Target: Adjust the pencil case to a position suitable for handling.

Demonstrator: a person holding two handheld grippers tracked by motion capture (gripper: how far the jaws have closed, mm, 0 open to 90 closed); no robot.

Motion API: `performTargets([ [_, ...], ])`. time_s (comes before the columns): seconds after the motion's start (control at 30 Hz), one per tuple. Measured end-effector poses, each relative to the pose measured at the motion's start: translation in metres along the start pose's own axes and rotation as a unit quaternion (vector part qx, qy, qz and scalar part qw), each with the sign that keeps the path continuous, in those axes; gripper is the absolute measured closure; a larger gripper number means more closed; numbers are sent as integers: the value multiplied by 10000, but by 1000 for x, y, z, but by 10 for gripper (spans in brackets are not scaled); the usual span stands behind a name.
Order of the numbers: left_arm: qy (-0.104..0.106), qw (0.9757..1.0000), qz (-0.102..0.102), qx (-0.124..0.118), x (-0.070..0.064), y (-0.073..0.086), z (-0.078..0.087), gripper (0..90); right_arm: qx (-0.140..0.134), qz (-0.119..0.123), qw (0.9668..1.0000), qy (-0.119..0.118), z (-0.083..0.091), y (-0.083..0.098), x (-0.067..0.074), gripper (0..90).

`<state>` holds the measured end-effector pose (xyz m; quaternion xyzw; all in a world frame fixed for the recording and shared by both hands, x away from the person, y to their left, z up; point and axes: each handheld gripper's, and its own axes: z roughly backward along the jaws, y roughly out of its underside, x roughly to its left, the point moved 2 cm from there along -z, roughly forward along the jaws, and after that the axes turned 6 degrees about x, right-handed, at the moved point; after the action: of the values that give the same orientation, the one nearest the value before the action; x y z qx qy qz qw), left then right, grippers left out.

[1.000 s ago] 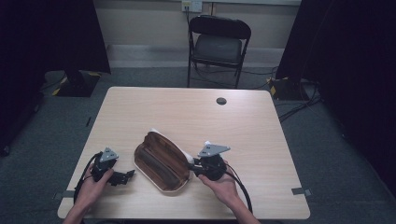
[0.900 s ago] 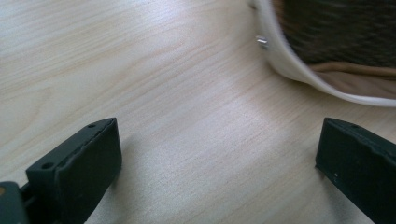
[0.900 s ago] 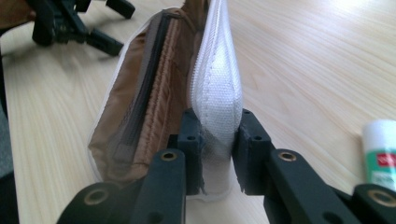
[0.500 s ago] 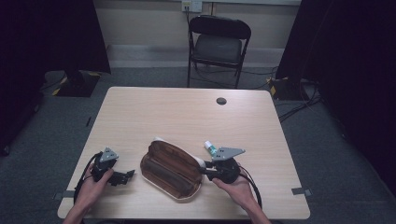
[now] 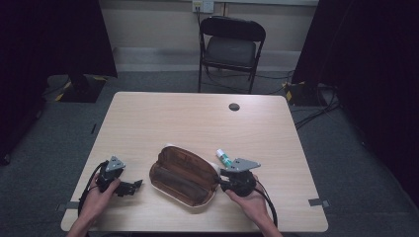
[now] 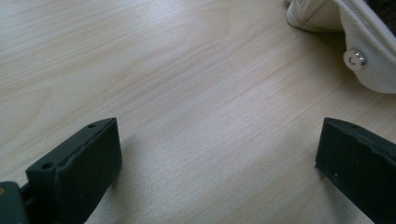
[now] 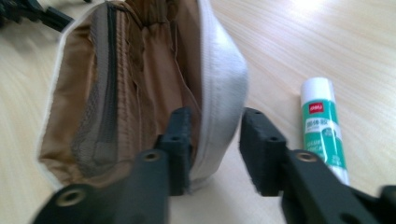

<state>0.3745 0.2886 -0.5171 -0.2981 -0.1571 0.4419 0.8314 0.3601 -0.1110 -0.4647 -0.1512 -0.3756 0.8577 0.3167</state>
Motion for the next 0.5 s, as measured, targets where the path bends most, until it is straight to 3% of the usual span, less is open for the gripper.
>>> performTargets([
  [0.03,0,10000,3,-3,0,0,0,0,5,50,10000,71,-2,-1,0,681],
  [0.23,-1,10000,1,-1,0,0,0,0,-89,-182,9997,166,-11,-5,-14,738],
  [0.37,-2,10000,-11,1,0,0,0,0,-62,-260,9986,466,-18,-7,-25,704],
  [0.5,-3,10000,7,-9,0,0,0,0,-115,-513,9976,440,-21,-9,-34,699],
])
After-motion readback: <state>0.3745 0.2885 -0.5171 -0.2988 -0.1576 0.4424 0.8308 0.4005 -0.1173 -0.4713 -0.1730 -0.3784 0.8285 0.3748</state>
